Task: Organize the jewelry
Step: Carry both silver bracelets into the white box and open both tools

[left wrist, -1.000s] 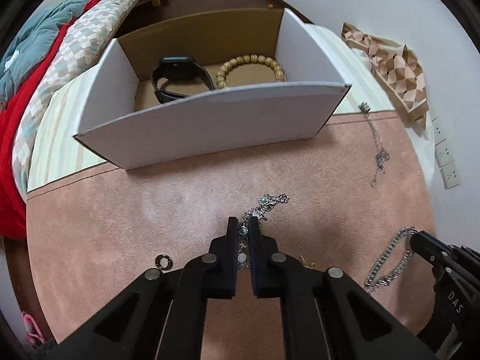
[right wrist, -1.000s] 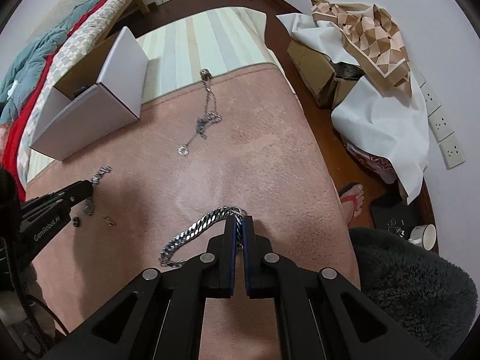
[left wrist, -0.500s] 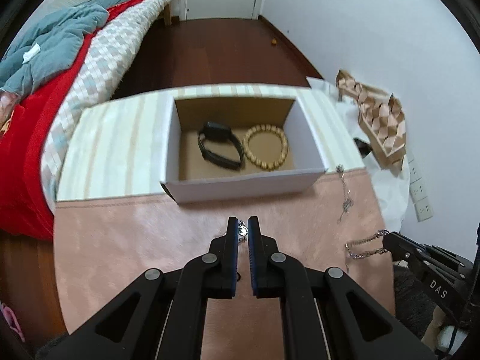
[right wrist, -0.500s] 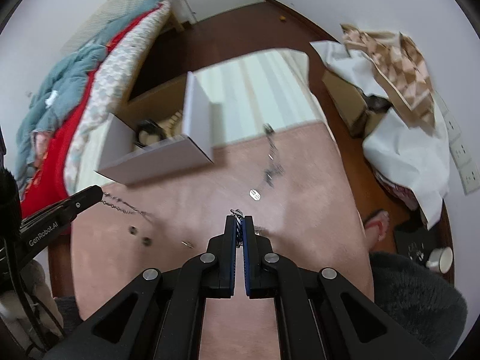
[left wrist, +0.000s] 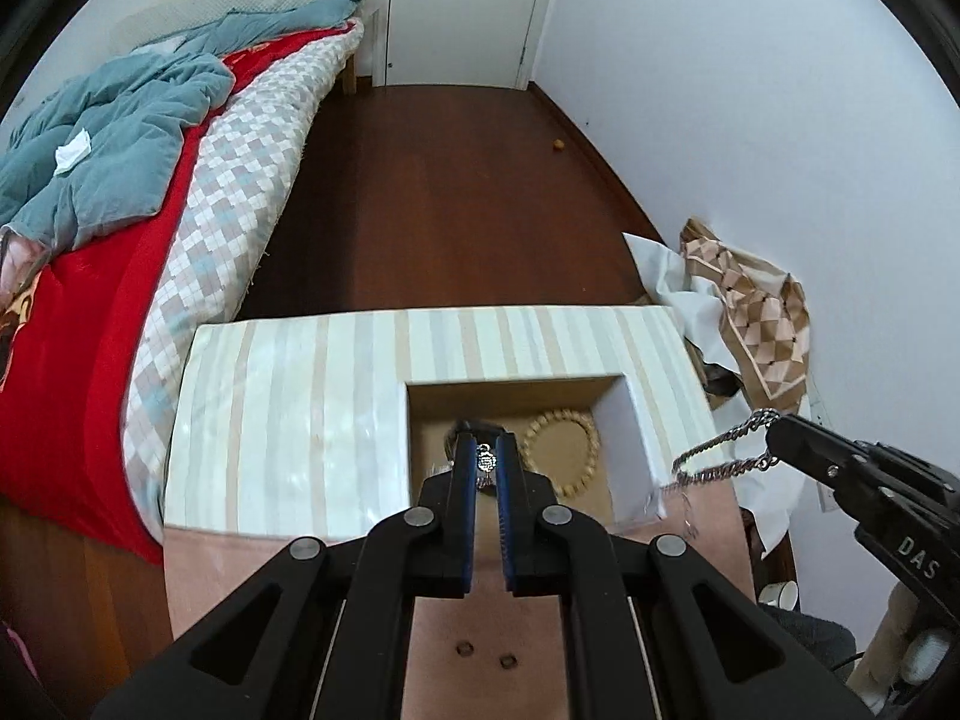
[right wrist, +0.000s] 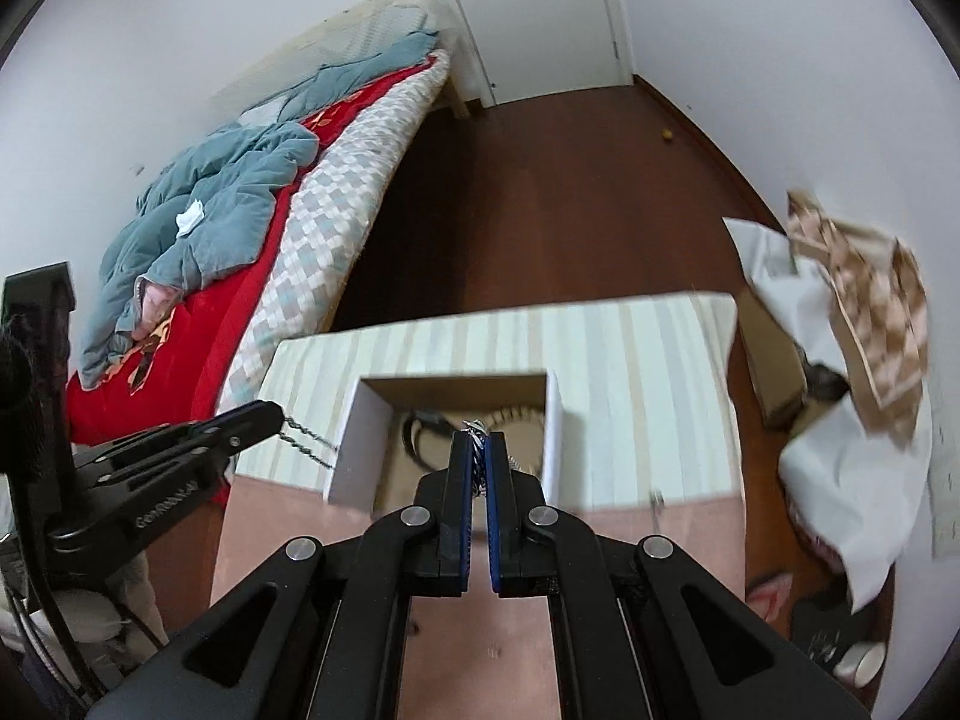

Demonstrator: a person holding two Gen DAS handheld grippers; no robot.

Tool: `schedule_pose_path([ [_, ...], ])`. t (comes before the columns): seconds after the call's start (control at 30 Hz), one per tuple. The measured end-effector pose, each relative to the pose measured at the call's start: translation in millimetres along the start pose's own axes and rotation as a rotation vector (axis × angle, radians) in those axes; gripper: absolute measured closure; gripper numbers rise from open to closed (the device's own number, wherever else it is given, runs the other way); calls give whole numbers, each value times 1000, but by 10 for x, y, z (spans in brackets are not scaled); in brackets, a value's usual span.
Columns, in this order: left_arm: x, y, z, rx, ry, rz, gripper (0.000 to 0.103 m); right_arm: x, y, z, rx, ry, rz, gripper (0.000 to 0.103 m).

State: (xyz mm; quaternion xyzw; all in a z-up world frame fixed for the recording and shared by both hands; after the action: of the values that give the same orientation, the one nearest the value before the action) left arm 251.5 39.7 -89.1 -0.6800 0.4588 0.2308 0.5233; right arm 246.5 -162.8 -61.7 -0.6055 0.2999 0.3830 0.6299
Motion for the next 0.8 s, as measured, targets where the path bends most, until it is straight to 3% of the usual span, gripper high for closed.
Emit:
schedule_pose_path([
  [0.27, 559, -140, 364, -57, 12, 119, 99, 708, -275, 238, -39, -1, 106, 99],
  [0.4, 765, -90, 472, -84, 17, 175, 98, 1034, -206, 252, -47, 3, 169, 99],
  [0.53, 847, -62, 520, -114, -33, 220, 95, 1239, -113, 258, -60, -9, 239, 98],
  [0.67, 801, -60, 531, -134, -54, 209, 94, 1388, -23, 243, -65, -19, 346, 97],
  [0.73, 744, -74, 503, -125, -72, 187, 89, 1398, 19, 244, -81, -2, 366, 85],
  [0.77, 712, -85, 491, -118, -79, 177, 79, 1386, 38, 237, -83, 5, 368, 79],
  [0.8, 659, -89, 461, -110, -88, 158, 64, 1366, 51, 232, -87, 12, 365, 62],
])
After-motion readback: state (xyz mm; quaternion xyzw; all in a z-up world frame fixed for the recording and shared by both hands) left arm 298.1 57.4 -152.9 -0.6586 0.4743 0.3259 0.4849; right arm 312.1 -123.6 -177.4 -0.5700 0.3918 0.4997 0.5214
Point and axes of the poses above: each gripper's, at about its wrist camera, not at the fingertips, and x roughly the way its jaws point, z to its left, y to its underside, the point moved 1 cm from there along x, roughly the way its jaws point, and after that the axes turned 13 degrees about y, right-handed, at the moved point
